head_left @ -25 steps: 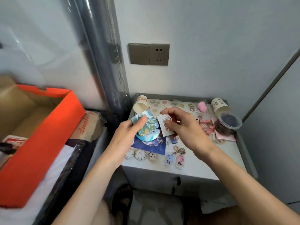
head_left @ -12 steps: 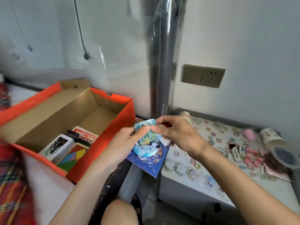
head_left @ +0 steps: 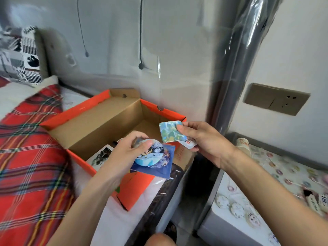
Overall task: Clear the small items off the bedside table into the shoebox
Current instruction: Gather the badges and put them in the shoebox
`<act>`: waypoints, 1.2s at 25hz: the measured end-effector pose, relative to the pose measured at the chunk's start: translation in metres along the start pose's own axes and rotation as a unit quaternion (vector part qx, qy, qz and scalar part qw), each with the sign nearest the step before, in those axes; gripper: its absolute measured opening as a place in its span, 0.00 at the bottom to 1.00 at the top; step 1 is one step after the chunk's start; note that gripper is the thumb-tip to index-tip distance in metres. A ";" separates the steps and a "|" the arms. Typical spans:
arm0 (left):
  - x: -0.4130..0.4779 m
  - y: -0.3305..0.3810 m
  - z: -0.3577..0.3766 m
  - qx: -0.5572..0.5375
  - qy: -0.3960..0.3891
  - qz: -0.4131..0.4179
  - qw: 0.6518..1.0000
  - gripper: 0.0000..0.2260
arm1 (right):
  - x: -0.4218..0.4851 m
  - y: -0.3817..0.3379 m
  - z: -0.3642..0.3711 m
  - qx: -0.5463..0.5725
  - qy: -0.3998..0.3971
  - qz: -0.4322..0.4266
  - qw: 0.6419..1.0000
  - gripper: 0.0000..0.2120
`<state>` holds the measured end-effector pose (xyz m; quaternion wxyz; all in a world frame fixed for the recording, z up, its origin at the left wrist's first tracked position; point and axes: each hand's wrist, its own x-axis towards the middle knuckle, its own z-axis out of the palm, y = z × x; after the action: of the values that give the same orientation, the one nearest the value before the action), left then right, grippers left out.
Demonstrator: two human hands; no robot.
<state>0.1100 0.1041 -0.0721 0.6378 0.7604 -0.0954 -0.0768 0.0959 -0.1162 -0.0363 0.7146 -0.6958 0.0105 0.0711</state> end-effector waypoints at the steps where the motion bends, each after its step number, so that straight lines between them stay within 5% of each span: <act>1: 0.001 -0.001 -0.006 0.001 0.011 0.001 1.000 0.03 | 0.004 0.000 0.005 -0.010 -0.005 0.000 1.000 0.14; 4: 0.003 -0.006 -0.014 0.031 -0.004 0.025 0.999 0.10 | 0.015 -0.002 0.018 -0.040 -0.036 -0.002 0.999 0.16; 12: 0.012 -0.003 -0.025 -0.045 -0.022 -0.109 0.993 0.28 | 0.037 -0.023 0.026 -0.185 -0.120 0.006 0.975 0.10; 17: 0.010 -0.001 -0.032 -0.024 -0.079 -0.083 0.993 0.17 | 0.043 -0.027 0.038 -0.230 -0.138 -0.007 0.963 0.10; 23: -0.002 -0.003 -0.046 -0.081 0.058 -0.078 0.992 0.18 | 0.044 -0.013 0.055 -0.139 -0.097 0.010 0.985 0.02; 30: -0.008 -0.011 -0.075 -0.094 0.147 -0.058 0.983 0.15 | 0.069 -0.008 0.109 -0.131 -0.100 0.038 0.986 0.06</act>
<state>0.1205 0.1792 -0.0702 0.7077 0.7046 0.0517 -0.0096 0.1565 -0.0016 -0.0326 0.6117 -0.7717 -0.0439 0.1684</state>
